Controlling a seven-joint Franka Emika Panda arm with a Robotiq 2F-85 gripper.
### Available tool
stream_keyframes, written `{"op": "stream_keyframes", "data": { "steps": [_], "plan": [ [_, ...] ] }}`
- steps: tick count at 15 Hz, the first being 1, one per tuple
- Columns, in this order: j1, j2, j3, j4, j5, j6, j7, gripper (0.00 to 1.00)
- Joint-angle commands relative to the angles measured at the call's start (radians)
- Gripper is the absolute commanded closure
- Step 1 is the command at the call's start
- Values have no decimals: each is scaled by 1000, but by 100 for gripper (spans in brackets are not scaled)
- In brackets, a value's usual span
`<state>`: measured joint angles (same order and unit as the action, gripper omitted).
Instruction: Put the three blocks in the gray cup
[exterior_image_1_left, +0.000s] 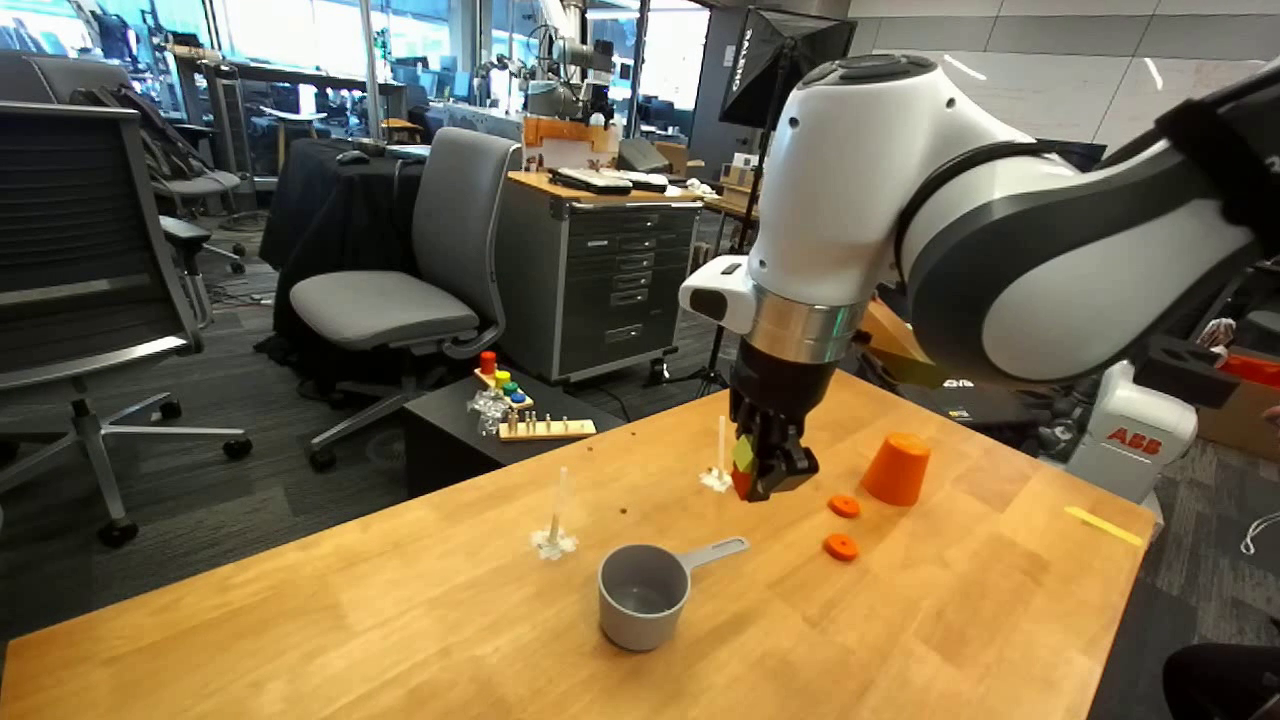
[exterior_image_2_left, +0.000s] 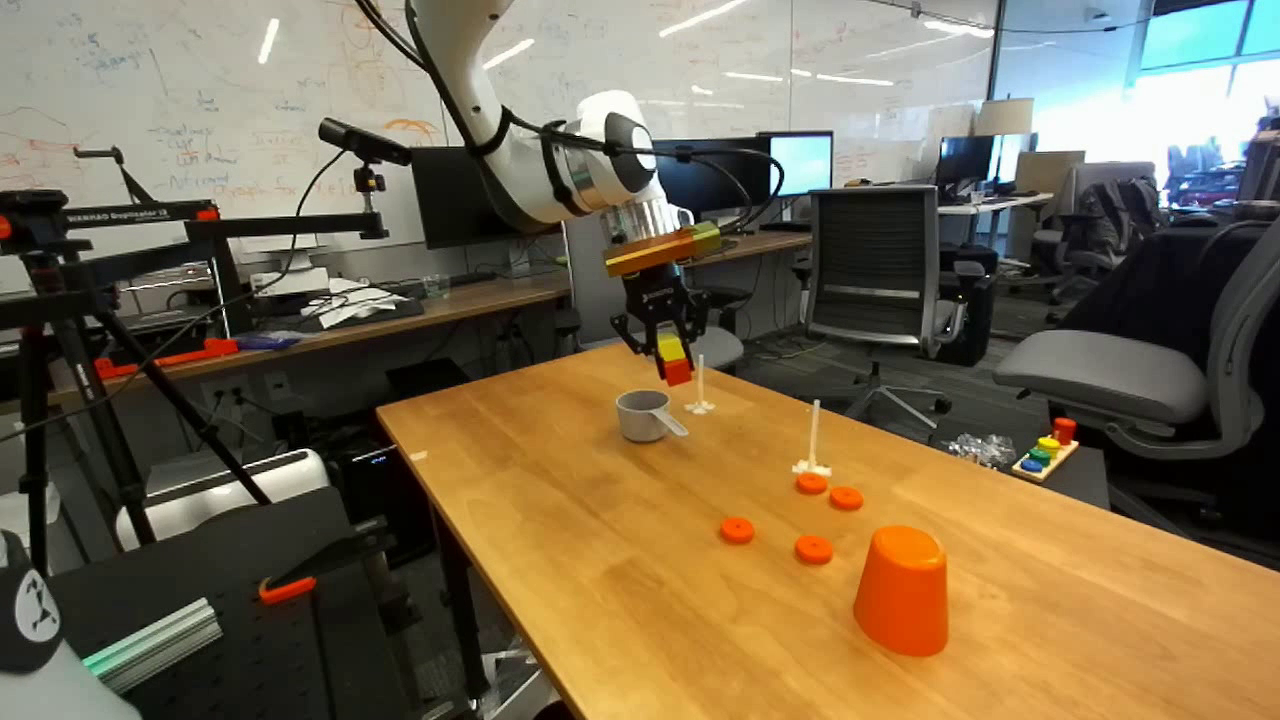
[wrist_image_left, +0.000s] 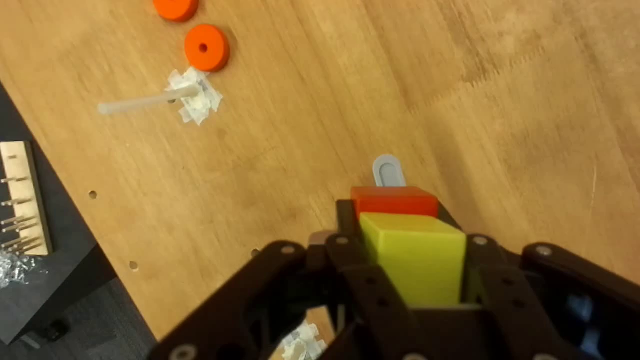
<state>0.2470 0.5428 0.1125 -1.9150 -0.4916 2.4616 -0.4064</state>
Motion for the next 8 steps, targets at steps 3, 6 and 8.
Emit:
{"op": "stream_keyframes", "data": {
  "steps": [3,6,8],
  "plan": [
    [51,95,17,175,-4,-108,3,87],
    [78,157,19,259,-5,-158,3,87],
    [94,201,19,315,-5,-187,-2,87]
  ]
}}
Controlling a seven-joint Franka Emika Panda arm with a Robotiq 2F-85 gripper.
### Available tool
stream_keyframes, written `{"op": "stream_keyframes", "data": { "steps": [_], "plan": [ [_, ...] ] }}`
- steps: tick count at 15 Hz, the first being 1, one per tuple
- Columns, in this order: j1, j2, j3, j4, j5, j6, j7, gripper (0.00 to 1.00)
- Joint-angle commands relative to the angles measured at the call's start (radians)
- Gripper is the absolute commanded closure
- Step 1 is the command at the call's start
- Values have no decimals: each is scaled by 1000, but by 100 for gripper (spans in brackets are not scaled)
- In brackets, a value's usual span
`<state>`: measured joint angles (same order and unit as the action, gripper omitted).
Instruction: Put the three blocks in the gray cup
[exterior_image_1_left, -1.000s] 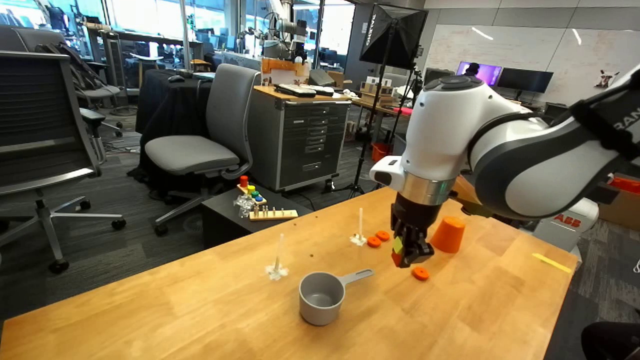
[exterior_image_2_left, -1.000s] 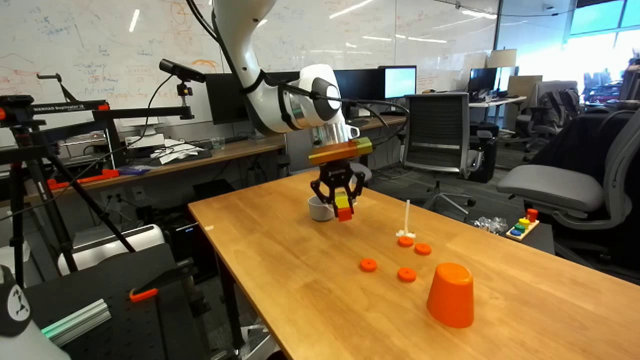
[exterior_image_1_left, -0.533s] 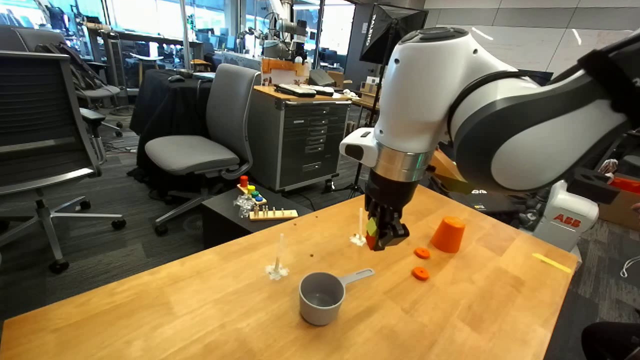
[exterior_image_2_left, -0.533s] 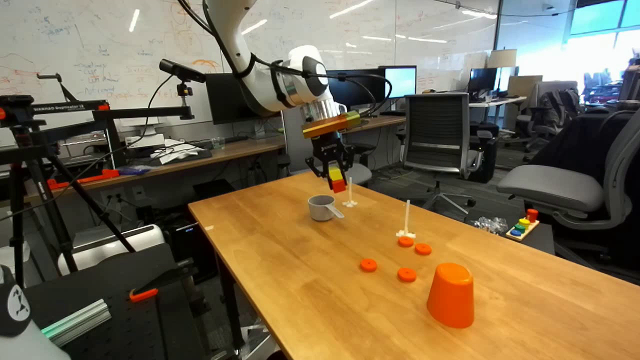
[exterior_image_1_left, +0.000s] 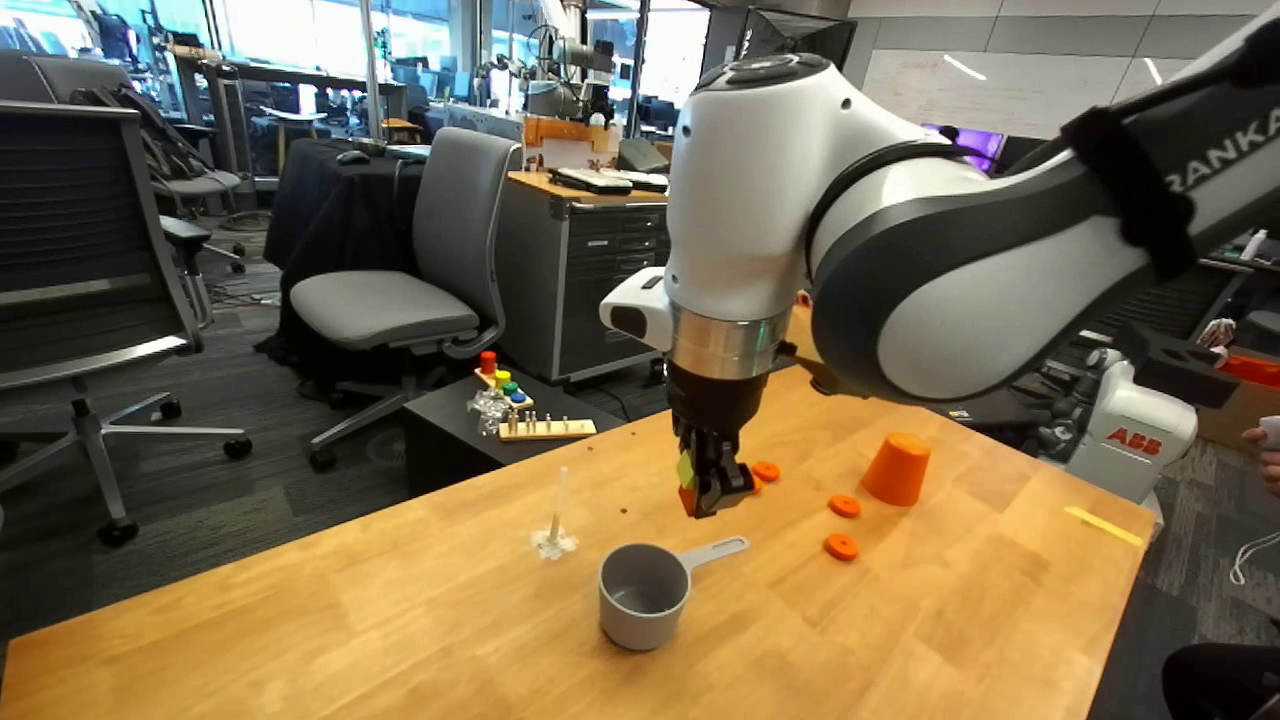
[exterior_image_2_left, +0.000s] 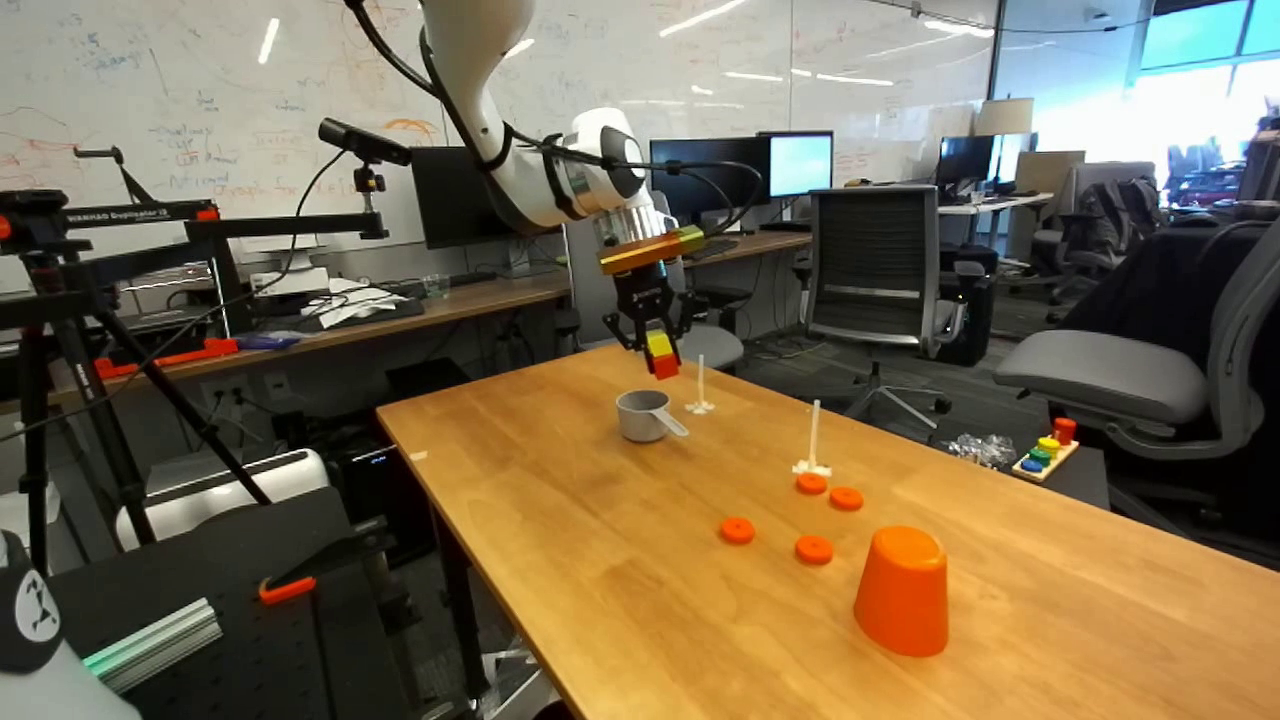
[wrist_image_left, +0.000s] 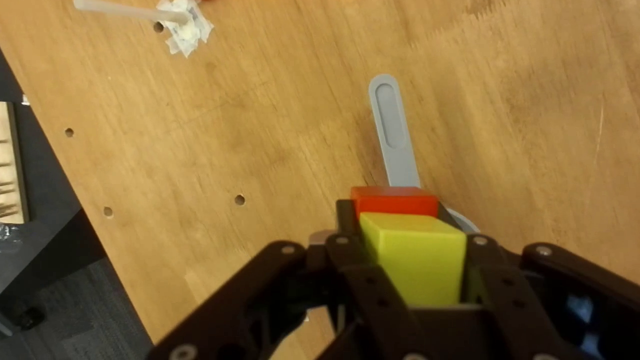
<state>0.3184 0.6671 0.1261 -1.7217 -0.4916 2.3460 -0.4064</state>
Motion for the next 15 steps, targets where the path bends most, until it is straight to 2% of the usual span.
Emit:
{"op": "stream_keyframes", "data": {
  "steps": [1,10,11,12,13,15],
  "plan": [
    [31,100,4,149,-6,-85,-3,87],
    [77,254,5,357,3,-192,-20,87],
    [83,262,4,373,4,-203,-20,83],
    [88,267,4,387,4,-212,-18,38],
    [94,270,3,398,1,-221,-19,37],
    [101,276,1,418,0,-234,-16,24]
  ]
}}
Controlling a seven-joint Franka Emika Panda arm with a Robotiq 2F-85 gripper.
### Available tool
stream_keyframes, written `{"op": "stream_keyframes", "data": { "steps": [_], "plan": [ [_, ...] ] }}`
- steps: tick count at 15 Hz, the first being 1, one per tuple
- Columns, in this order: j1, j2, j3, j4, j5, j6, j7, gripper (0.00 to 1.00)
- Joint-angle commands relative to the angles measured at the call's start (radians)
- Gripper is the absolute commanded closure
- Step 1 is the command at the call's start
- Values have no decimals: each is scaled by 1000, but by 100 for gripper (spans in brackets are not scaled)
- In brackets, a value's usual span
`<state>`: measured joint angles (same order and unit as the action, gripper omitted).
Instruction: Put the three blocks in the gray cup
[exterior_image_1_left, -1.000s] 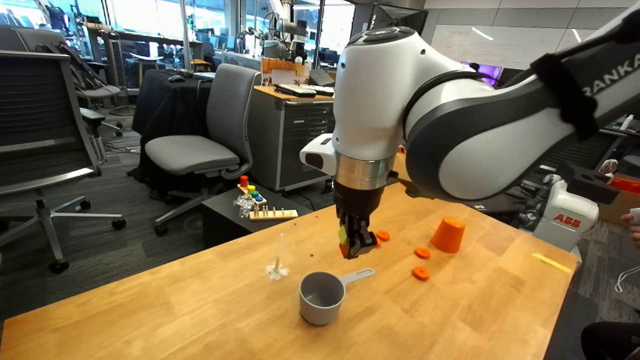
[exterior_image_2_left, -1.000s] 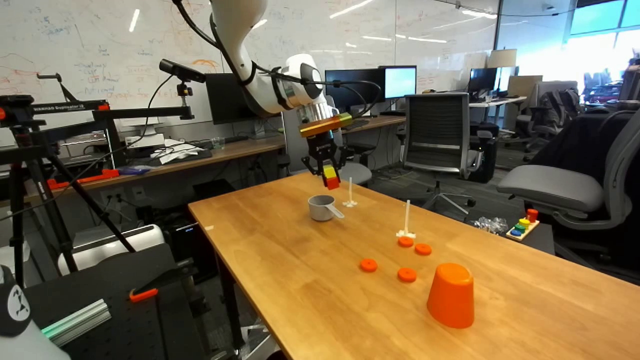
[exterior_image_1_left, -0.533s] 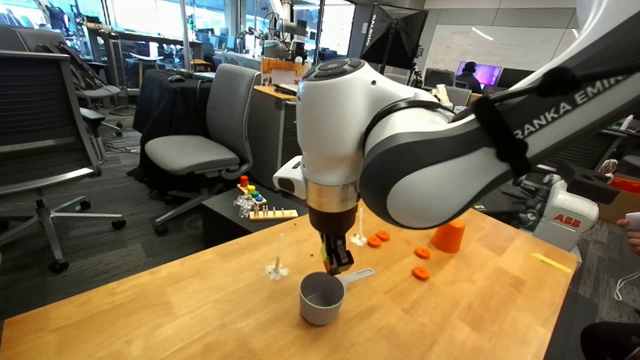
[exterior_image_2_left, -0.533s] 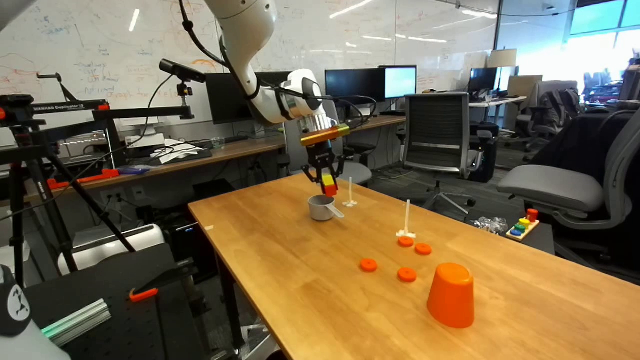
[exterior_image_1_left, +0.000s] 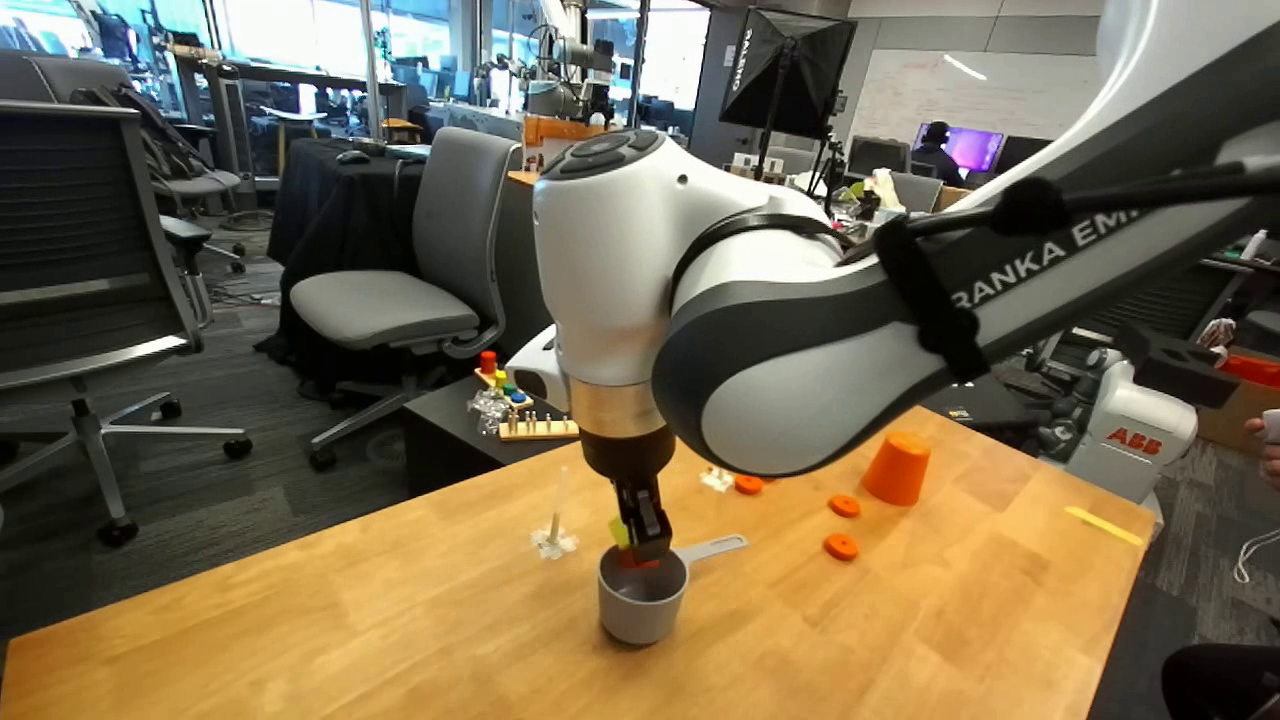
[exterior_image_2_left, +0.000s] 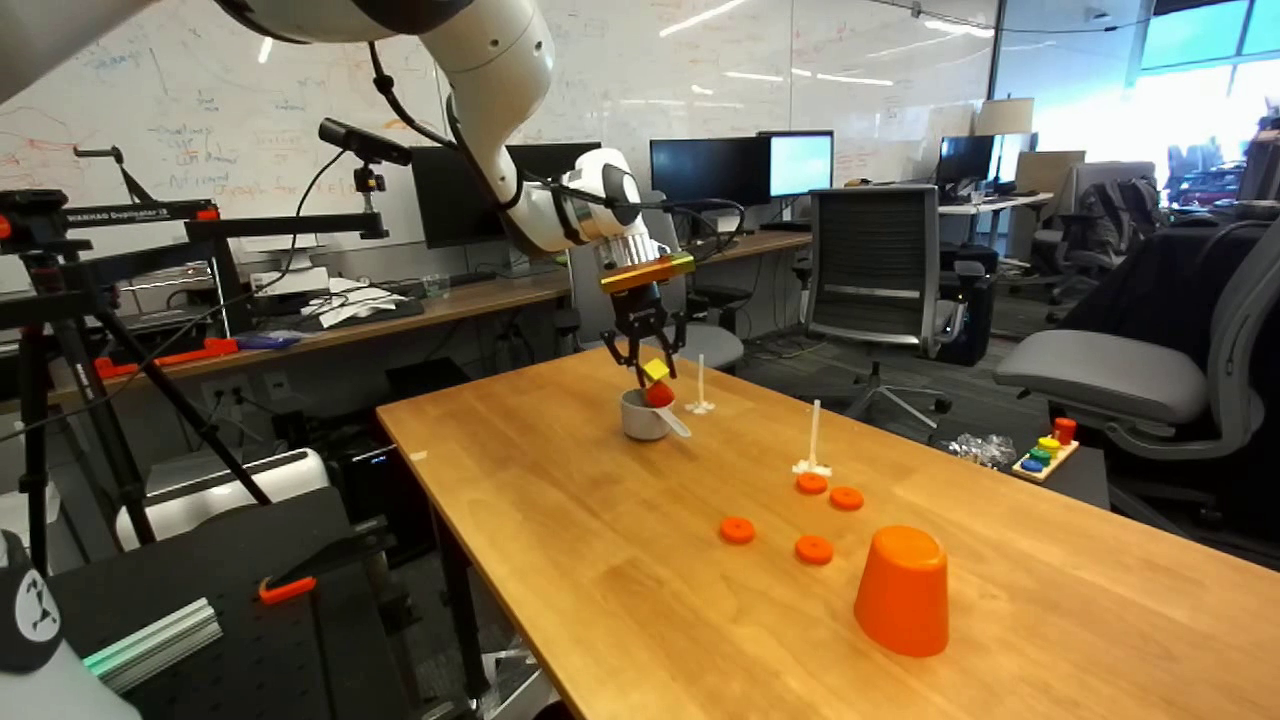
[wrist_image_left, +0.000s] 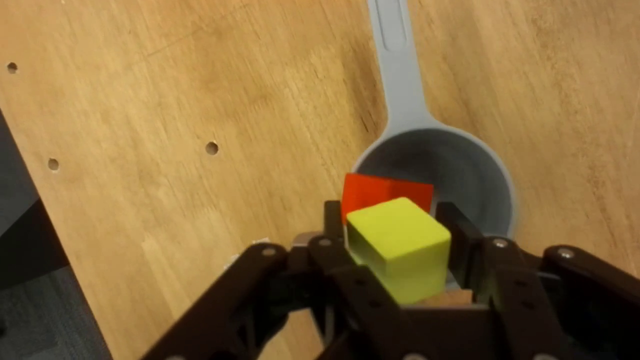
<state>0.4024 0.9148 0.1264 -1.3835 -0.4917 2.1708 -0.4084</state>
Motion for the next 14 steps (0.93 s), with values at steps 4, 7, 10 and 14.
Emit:
{"op": "stream_keyframes", "data": {
  "steps": [4,7,10,14],
  "plan": [
    [17,20,1,84,4,-65,-10,0],
    [7,-2,-3,56,3,-53,-2,0],
    [-19,-43,-17,-10,4,-32,24,0],
    [-76,-136,-45,-144,0,9,76,0]
  ]
}}
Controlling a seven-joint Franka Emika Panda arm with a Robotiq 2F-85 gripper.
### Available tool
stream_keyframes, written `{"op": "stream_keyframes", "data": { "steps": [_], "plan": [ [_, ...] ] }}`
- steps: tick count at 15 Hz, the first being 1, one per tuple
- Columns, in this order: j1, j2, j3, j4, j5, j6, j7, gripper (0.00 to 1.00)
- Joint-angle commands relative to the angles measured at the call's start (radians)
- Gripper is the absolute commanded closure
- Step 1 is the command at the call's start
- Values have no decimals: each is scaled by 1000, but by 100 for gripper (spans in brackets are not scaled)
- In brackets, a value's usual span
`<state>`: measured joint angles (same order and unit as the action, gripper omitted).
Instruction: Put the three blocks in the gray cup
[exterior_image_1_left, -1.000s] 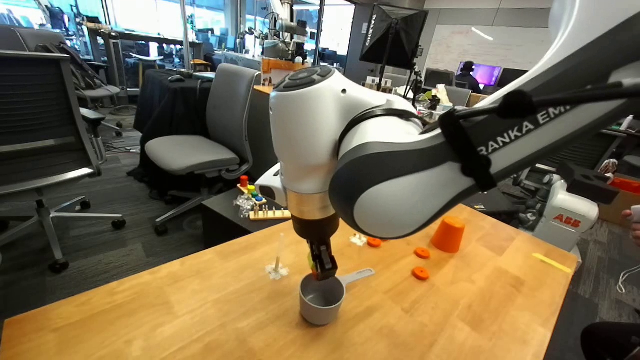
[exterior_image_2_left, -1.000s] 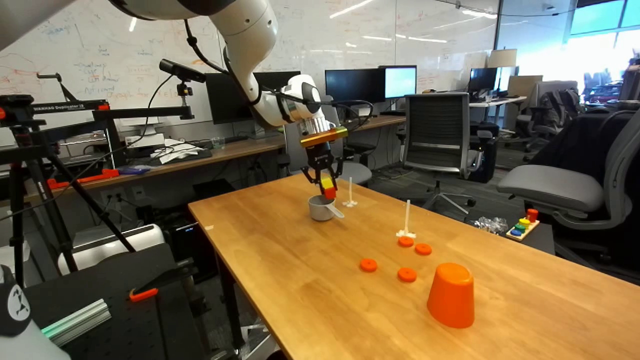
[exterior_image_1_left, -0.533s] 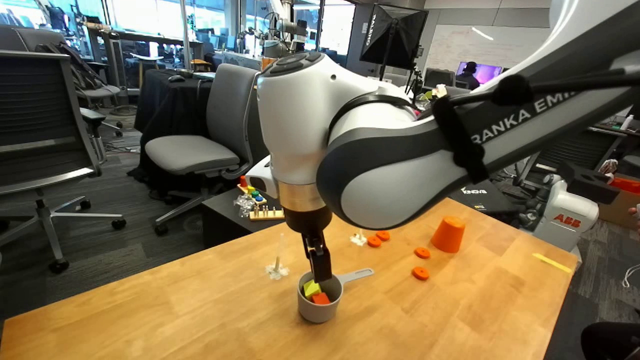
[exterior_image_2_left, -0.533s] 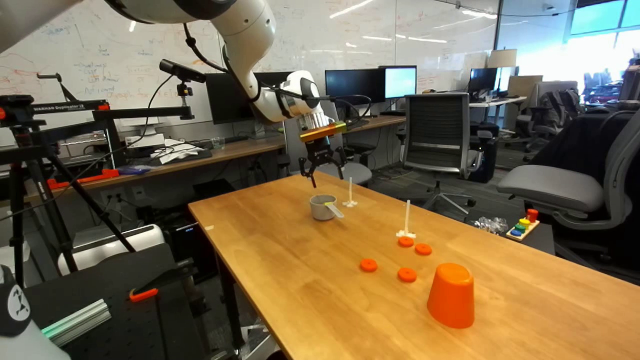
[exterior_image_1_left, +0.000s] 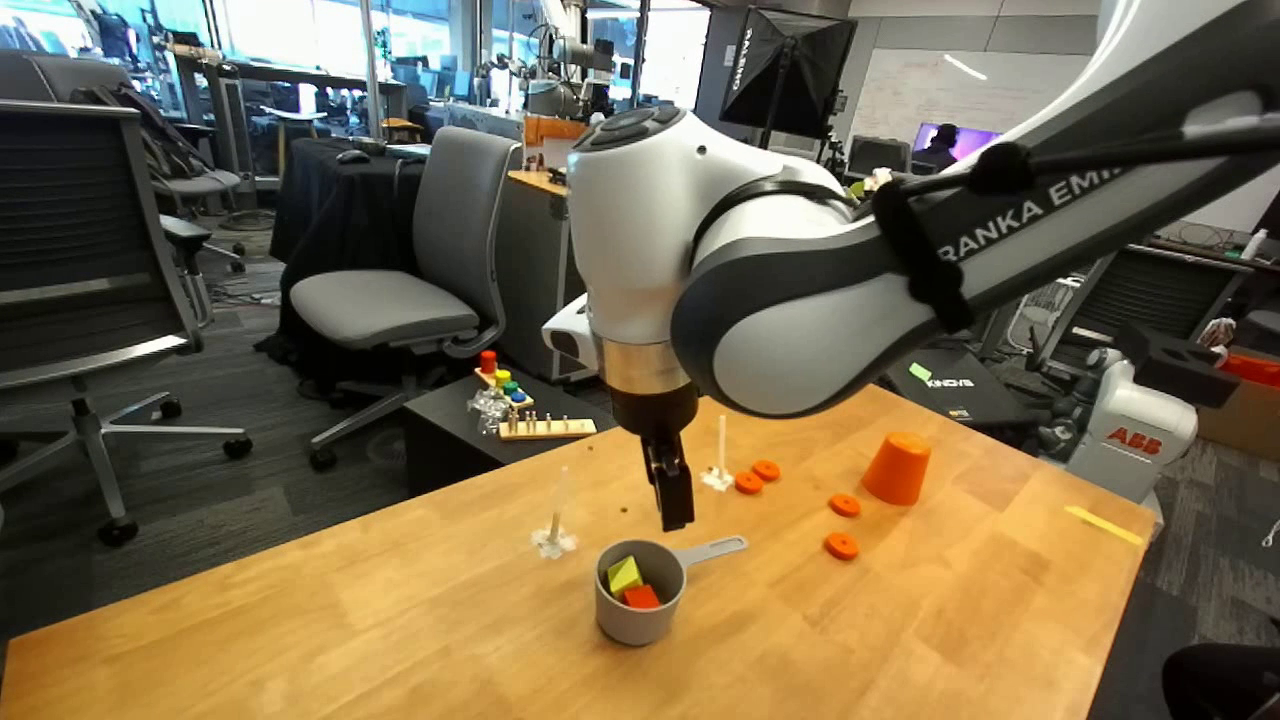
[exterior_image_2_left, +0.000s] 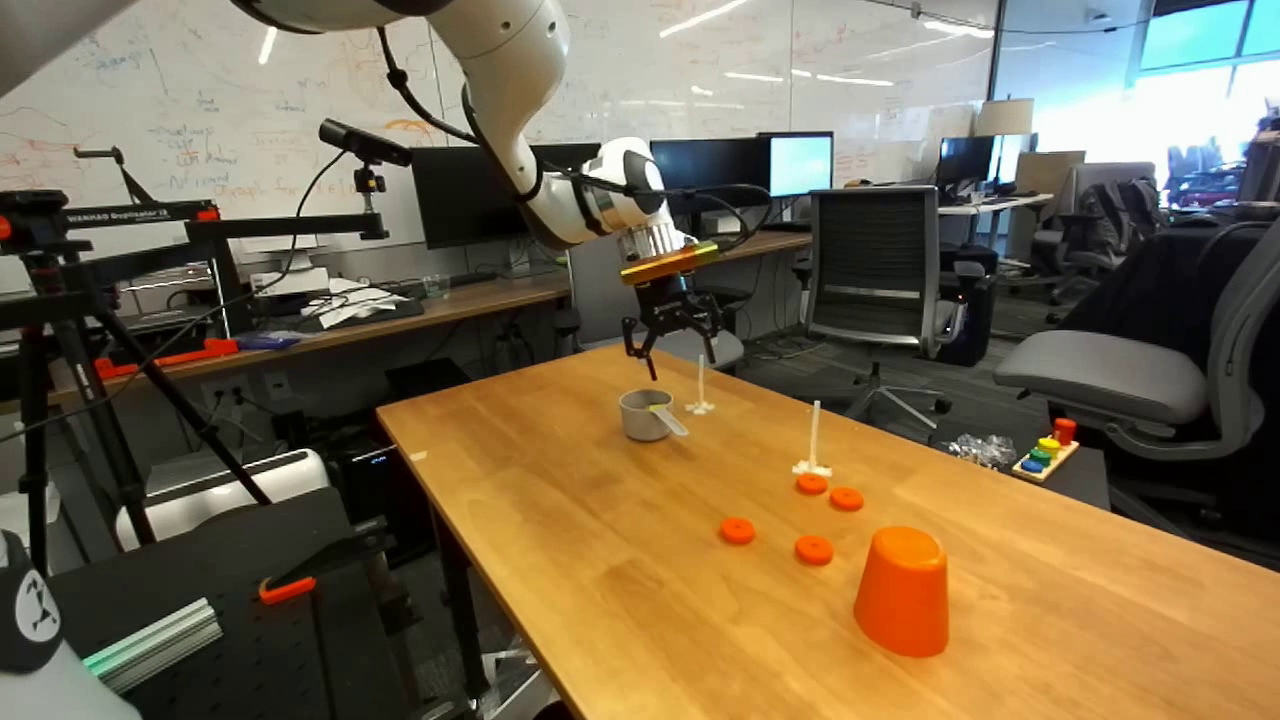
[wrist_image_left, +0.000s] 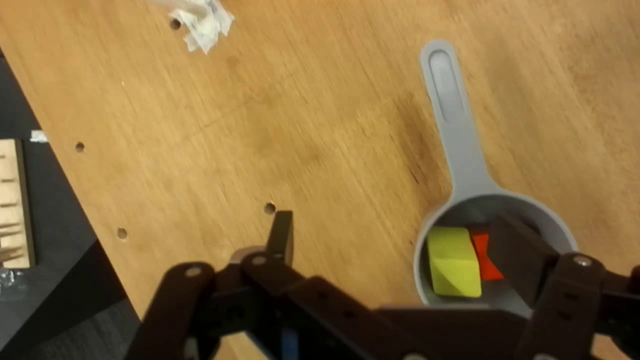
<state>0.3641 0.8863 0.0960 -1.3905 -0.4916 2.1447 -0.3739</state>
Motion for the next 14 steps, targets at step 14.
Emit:
{"op": "stream_keyframes", "data": {
  "steps": [14],
  "plan": [
    [-288,-327,-54,-450,35,171,41,0]
  ]
}}
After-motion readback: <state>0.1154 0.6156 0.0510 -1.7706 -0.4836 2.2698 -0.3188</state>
